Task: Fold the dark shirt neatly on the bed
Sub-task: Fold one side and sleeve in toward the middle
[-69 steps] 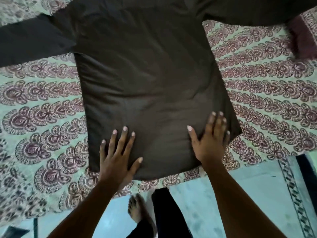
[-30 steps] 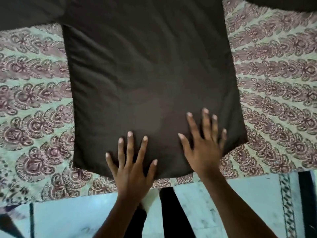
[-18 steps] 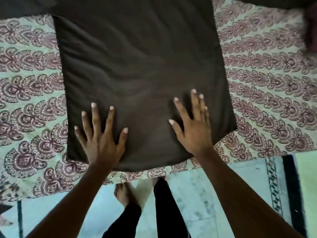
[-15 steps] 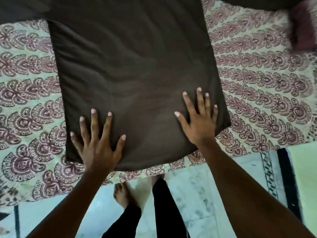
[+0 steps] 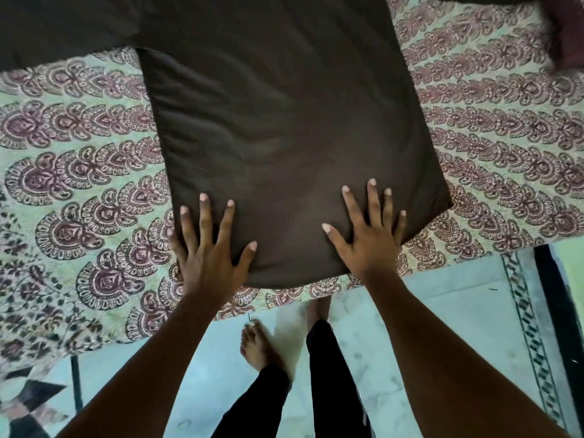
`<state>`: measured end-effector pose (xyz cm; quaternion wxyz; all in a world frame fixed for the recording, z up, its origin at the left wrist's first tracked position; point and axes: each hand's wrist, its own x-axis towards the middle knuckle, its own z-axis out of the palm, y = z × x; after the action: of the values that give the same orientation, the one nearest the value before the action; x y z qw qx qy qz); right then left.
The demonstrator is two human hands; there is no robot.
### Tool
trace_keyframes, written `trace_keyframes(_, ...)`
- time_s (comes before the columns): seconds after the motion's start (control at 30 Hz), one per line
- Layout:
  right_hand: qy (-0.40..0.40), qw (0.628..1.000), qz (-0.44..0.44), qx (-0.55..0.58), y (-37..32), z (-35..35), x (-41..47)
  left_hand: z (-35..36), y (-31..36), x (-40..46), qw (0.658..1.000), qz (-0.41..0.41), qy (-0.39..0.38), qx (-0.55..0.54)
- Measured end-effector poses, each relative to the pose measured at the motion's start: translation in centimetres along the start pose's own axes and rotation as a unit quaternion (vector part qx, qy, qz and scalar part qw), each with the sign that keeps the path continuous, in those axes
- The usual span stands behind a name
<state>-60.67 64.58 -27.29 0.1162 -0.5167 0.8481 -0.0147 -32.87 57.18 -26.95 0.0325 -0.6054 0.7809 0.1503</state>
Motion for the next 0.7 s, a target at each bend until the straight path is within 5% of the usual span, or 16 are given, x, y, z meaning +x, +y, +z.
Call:
trace_keyframes(0.3, -0.018, 0.998, 0.059, -0.001, -0.7, -1.5, -4.1, -0.6, -1.3, -4.8, 0.996, 0.064, -0.053, 0.015)
trace_keyframes(0.43, -0.025, 0.997, -0.05, 0.044, -3.9, -2.3, -1.7, -2.3, -1.1, -1.7, 0.995, 0.09, -0.041, 0.0)
trace_keyframes(0.57, -0.086, 0.98, -0.176, -0.027, -7.7, -0.7, -1.2, -1.7, -2.8, -1.5, 0.985, 0.16, -0.066, 0.023)
trace_keyframes(0.7, -0.098, 0.974, -0.201, -0.032, -8.6, 0.1, -3.9, -1.4, -3.5, -4.2, 0.982, 0.16, -0.101, 0.008)
